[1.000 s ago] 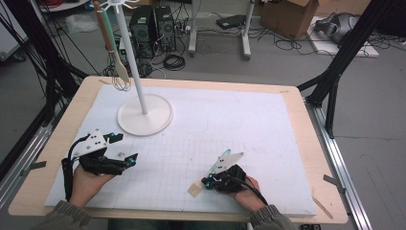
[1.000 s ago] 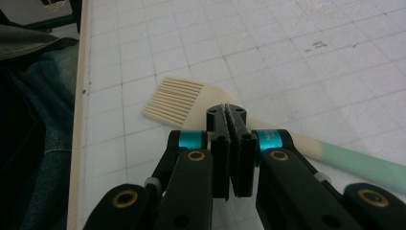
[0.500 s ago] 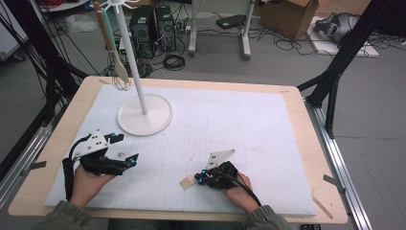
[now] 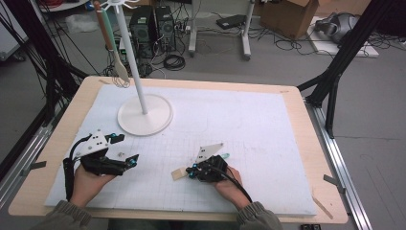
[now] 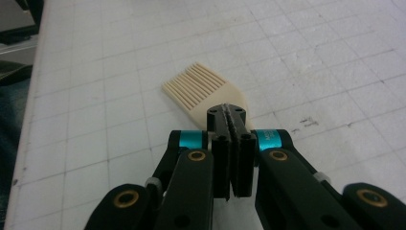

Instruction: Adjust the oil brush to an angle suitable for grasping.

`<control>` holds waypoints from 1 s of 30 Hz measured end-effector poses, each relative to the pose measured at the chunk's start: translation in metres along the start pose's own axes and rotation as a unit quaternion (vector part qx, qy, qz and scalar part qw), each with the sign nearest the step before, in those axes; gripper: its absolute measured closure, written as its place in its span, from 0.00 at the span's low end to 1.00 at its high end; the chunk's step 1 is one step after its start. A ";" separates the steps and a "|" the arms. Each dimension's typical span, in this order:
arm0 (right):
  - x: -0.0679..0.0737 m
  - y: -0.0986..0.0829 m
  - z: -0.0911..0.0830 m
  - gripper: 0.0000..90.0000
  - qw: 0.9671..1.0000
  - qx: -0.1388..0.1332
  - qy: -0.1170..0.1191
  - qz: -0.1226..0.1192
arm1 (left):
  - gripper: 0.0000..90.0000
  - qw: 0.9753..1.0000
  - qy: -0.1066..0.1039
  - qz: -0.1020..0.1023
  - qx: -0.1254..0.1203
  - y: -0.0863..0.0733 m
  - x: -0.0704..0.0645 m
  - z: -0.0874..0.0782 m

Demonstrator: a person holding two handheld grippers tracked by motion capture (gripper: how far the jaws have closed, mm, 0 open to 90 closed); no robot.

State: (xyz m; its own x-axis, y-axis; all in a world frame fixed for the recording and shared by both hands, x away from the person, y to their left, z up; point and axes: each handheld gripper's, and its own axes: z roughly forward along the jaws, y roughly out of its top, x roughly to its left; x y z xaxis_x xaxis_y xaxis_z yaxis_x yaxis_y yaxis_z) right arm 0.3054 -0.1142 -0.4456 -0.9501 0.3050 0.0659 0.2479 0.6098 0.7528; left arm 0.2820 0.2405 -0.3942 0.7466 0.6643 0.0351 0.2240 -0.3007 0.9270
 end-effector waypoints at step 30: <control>-0.079 -0.051 -0.065 0.99 0.984 -0.004 -0.127 0.122 | 0.14 1.000 -0.007 0.005 0.000 0.000 -0.002 -0.001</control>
State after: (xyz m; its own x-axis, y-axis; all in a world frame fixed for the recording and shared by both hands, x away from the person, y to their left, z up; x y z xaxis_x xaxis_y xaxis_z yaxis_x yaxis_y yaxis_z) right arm 0.3557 -0.2173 -0.4462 -0.7839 0.6156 0.0804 0.4611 0.4906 0.7394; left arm 0.2802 0.2398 -0.3942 0.7578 0.6513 0.0397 0.2154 -0.3071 0.9270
